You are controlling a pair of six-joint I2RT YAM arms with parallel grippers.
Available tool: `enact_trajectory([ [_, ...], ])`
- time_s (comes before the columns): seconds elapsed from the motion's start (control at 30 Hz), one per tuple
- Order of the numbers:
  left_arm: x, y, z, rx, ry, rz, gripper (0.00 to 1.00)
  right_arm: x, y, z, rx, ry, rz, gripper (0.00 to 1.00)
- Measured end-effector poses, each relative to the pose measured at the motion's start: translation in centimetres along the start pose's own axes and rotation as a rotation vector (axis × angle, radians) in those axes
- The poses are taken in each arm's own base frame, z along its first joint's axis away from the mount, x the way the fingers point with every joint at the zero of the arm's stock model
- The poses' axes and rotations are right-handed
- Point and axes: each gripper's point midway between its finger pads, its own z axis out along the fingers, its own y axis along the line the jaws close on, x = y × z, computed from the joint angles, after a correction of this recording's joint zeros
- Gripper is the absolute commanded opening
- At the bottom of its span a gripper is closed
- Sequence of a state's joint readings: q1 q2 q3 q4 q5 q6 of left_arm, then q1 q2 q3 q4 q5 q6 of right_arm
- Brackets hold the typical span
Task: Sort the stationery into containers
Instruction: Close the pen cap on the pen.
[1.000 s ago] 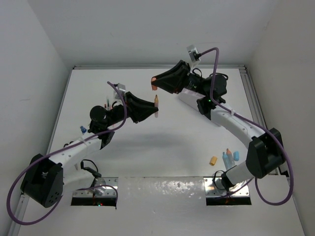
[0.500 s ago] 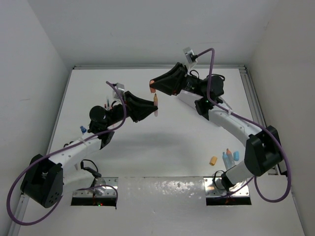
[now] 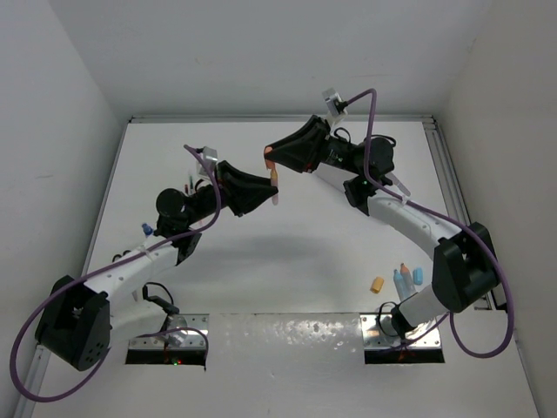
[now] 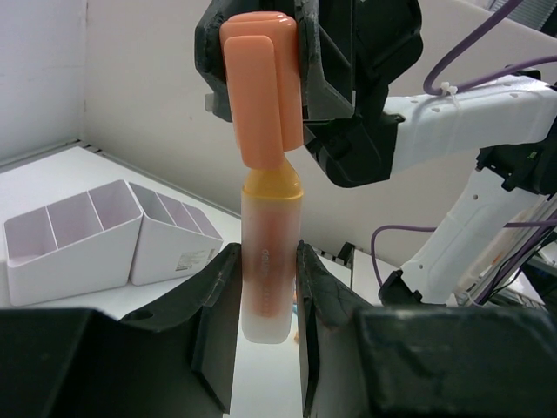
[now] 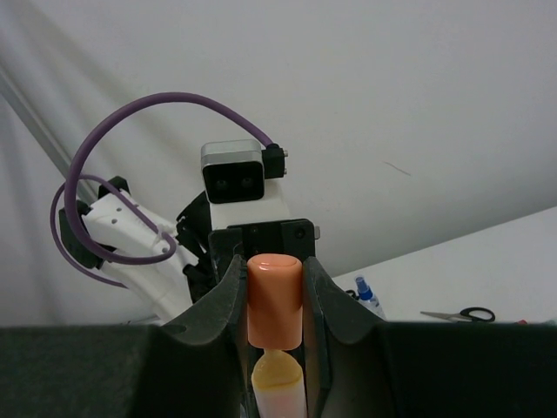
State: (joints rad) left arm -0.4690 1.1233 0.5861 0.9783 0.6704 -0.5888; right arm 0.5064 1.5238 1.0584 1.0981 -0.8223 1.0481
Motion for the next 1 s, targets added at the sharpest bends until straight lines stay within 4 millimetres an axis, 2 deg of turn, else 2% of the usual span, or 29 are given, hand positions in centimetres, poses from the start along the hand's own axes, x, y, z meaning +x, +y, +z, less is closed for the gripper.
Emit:
enact_trajectory([
  [0.4, -0.8, -0.5, -0.1, 0.011, -0.025, 0.024, 0.0, 0.1, 0.2, -0.2, -0.008, -0.007, 0.013, 0.0],
  [0.8, -0.8, 0.4, -0.2, -0.003, -0.019, 0.028, 0.0, 0.8, 0.3, -0.2, -0.011, -0.027, 0.023, 0.0],
  [1.0, -1.4, 0.4, 0.3, 0.041, 0.012, 0.0, 0.0, 0.5, 0.1, -0.4, -0.005, -0.063, -0.003, 0.0],
])
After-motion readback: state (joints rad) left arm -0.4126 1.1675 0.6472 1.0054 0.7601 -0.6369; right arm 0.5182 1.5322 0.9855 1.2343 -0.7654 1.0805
